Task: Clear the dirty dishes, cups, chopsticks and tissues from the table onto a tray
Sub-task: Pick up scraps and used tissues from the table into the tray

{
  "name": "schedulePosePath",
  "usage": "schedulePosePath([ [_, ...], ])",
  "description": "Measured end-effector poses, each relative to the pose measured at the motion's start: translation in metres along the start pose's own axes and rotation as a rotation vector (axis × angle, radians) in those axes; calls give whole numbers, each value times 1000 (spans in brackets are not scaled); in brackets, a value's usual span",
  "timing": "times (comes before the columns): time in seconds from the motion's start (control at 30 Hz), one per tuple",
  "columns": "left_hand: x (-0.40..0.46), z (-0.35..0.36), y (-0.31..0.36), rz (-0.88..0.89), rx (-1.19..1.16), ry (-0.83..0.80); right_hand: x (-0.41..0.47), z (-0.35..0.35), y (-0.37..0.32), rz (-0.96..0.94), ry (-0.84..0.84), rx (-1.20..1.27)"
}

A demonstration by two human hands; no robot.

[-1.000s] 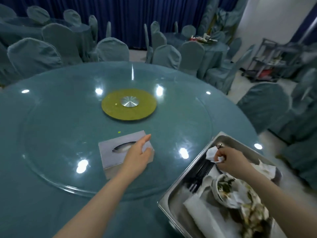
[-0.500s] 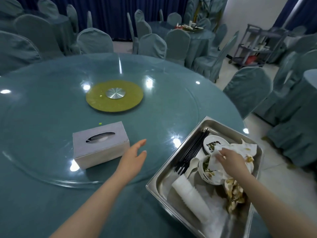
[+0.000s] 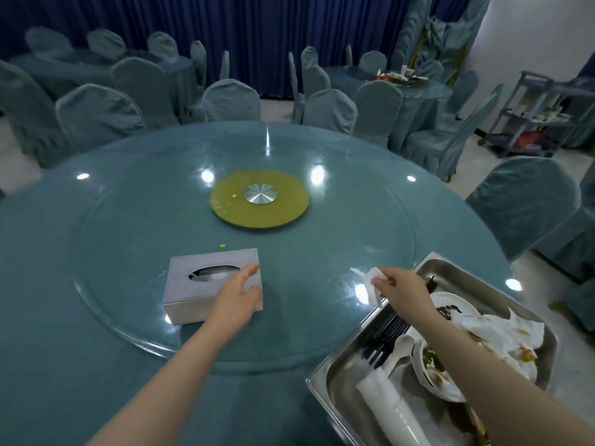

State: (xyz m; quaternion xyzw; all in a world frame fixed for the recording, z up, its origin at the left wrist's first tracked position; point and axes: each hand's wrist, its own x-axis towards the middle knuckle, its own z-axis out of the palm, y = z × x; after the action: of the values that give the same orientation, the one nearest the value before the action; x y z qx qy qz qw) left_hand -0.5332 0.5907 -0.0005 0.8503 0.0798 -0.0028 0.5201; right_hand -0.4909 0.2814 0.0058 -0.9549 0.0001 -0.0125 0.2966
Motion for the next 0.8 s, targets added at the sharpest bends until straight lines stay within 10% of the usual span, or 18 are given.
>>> schedulePosePath([
  [0.43,94,-94,-64,-103,121,210,145,119,-130,-78,-140,220],
  [0.8,240,-157,-126,-73,335,140,269,279,-230,-530,-488,-157],
])
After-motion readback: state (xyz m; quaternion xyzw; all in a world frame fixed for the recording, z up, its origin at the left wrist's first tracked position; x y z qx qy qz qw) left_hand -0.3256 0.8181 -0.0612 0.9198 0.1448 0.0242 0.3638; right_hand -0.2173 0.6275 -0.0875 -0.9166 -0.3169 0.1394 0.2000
